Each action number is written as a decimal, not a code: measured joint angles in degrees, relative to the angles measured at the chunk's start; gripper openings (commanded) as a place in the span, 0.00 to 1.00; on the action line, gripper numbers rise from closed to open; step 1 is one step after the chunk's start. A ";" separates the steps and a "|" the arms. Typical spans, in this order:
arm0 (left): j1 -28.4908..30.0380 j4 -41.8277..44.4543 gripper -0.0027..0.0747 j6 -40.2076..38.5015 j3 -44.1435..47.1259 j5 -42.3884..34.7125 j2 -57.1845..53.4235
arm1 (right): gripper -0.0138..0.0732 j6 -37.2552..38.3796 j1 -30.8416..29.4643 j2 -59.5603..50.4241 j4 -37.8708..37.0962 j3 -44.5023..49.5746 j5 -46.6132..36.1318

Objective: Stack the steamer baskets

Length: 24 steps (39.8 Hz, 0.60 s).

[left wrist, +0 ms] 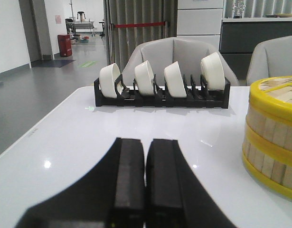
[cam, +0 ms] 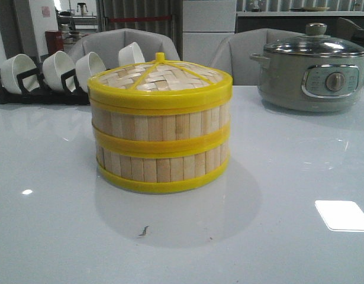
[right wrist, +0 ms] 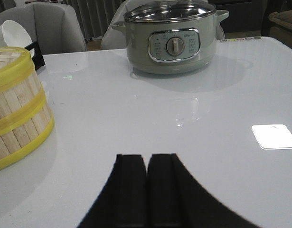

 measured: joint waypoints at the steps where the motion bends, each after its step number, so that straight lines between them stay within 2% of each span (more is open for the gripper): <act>1: 0.00 0.00 0.14 0.00 0.00 0.00 0.00 | 0.22 0.00 0.16 0.00 -0.15 0.00 0.00; 24: 0.00 0.00 0.14 0.00 0.00 0.10 0.00 | 0.22 0.00 1.40 0.00 -0.52 0.00 -0.68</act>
